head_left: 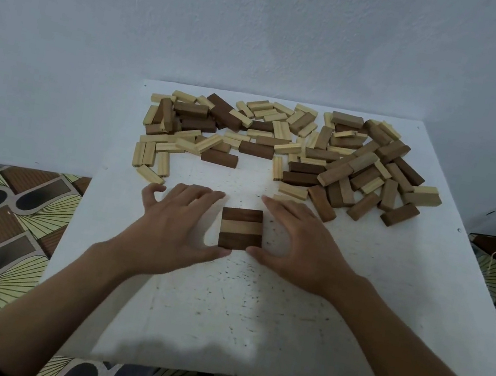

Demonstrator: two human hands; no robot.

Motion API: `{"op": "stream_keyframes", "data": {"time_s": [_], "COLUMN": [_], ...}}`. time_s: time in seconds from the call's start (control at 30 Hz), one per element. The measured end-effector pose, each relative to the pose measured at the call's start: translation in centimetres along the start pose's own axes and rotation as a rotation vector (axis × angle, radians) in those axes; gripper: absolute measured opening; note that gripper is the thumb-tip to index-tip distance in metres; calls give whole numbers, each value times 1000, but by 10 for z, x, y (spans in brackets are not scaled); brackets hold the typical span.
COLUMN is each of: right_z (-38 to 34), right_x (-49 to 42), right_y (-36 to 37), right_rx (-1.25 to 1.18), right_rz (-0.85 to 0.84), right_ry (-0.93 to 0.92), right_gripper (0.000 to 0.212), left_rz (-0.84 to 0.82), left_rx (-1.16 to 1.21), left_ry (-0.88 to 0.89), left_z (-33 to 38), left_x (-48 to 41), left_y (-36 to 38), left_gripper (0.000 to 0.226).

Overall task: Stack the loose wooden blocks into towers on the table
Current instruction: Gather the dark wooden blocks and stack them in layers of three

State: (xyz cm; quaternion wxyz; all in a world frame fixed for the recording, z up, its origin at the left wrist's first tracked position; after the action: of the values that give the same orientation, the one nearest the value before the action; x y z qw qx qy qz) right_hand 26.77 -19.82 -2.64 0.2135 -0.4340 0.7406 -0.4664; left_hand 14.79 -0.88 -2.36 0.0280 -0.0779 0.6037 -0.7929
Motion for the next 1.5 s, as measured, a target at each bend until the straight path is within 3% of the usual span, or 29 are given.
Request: {"op": "stream_keyframes", "data": {"time_s": [0.27,0.53,0.73,1.5], "right_z": [0,0,1,-4], "right_x": [-21,-28,-28,-30], "right_y": [-3,-6,-6,-3], "right_rx": [0,-10,2,-43], "right_rz": [-142,-158,-177,-185], "right_ry": [-52,-48,-74,-91], "right_gripper": [99,89,89,82], "left_rz": [-123,-123,-112,-46], "left_rx": [3,-17,-81,-102], "left_ry": [57,52,75,168], "left_z": [-6,-2,-2,0], "left_x": [-20,-28,-31,-30], "left_y": [-3,-1,0,-10], "left_gripper": [93,82,92,79]}}
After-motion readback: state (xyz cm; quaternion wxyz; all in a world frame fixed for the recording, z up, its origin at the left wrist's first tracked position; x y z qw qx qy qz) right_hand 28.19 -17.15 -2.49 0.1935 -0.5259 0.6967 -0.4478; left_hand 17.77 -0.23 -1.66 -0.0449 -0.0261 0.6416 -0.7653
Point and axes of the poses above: each hand's wrist, its own x-axis away from the middle knuckle, its own y-axis out of the palm, z = x × y, the point moved 4 cm from there along -x, towards the middle knuckle, and after that the axes turned 3 degrees about -z, right-handed, at the moved point
